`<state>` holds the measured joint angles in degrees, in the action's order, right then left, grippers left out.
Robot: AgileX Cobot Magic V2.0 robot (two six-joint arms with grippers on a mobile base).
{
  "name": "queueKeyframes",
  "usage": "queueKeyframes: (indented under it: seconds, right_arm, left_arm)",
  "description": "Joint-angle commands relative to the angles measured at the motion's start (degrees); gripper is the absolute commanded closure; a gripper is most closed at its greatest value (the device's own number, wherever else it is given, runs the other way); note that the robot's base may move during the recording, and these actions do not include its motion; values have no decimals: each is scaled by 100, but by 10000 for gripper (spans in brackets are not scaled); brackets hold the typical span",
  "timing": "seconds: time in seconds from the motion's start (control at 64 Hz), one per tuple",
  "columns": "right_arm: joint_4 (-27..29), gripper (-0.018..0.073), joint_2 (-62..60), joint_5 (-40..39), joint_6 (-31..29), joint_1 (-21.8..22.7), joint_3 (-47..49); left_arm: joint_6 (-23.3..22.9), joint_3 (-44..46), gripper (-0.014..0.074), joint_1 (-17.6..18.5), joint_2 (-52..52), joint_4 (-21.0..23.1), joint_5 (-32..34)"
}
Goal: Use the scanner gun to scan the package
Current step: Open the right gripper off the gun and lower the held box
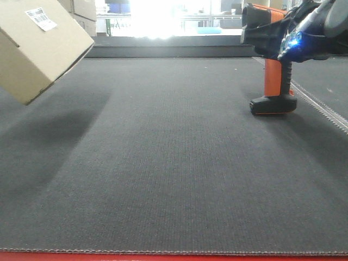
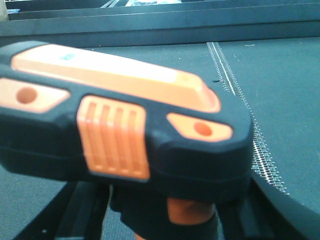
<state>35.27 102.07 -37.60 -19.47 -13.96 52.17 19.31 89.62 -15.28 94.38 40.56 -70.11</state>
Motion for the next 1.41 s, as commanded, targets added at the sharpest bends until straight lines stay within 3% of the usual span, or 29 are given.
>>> queueKeyframes:
  seconds: [0.0, 0.5, 0.609, 0.765, 0.906, 1.39]
  right_arm:
    - [-110, 711, -38, -324, 9, 20, 42]
    - [-110, 683, -215, 304, 9, 20, 42]
    - [-110, 515, -268, 351, 9, 20, 42]
    - [-110, 137, -282, 442, 9, 20, 42]
    - [-110, -13, -282, 547, -4, 20, 42]
    - [-110, -10, -527, 1101, -114, 20, 42]
  left_arm:
    - [-42, 40, 707, 30, -95, 107, 15]
    - [-42, 40, 707, 30, -95, 107, 15]
    - [-42, 40, 707, 30, -95, 120, 15]
    - [-42, 40, 707, 30, -95, 120, 15]
    - [-42, 40, 707, 30, -95, 130, 15]
    - [-42, 40, 707, 30, -95, 130, 15]
